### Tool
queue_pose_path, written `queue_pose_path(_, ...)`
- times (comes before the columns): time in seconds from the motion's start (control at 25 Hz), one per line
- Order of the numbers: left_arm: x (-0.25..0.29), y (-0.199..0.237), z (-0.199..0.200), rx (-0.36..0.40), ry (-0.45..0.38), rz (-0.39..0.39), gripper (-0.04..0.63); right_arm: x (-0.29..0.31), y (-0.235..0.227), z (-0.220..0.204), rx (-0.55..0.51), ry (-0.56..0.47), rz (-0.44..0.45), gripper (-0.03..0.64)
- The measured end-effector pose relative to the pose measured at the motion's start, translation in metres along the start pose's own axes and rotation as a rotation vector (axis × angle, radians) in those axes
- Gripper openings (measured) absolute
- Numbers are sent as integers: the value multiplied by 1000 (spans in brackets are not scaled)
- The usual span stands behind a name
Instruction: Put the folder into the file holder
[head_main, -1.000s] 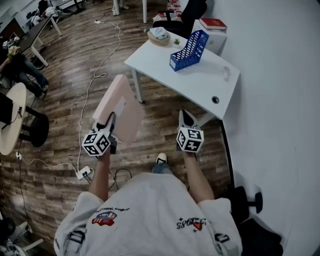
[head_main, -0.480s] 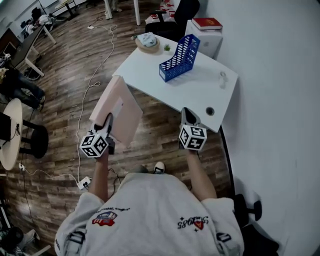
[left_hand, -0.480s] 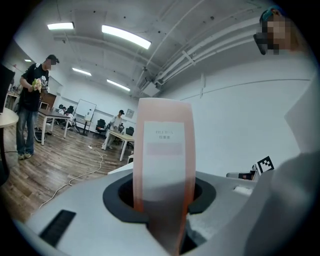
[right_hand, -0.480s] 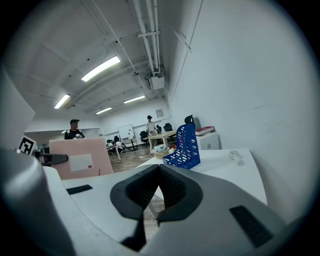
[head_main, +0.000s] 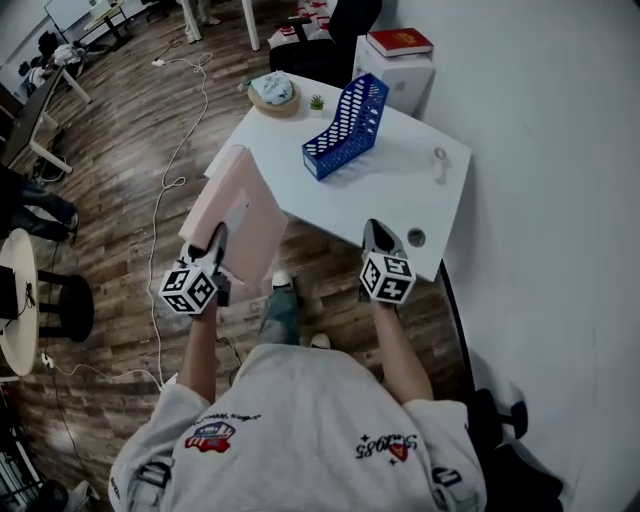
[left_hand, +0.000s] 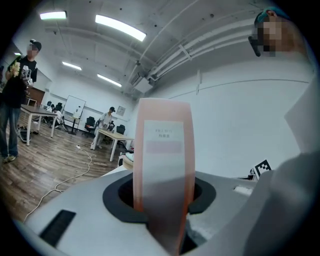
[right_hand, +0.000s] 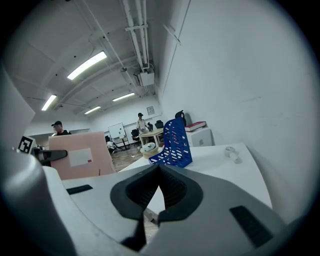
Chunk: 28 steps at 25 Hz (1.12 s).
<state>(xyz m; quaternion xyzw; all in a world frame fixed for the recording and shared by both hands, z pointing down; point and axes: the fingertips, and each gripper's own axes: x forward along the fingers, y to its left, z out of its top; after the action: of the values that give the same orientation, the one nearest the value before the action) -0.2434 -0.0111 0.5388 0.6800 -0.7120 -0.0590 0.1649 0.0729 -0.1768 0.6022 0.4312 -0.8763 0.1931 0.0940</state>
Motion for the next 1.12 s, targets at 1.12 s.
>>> queue_pose_path(1.12, 303, 103, 150, 90, -61, -234, 137, 212, -46, 96, 48, -38, -277, -3)
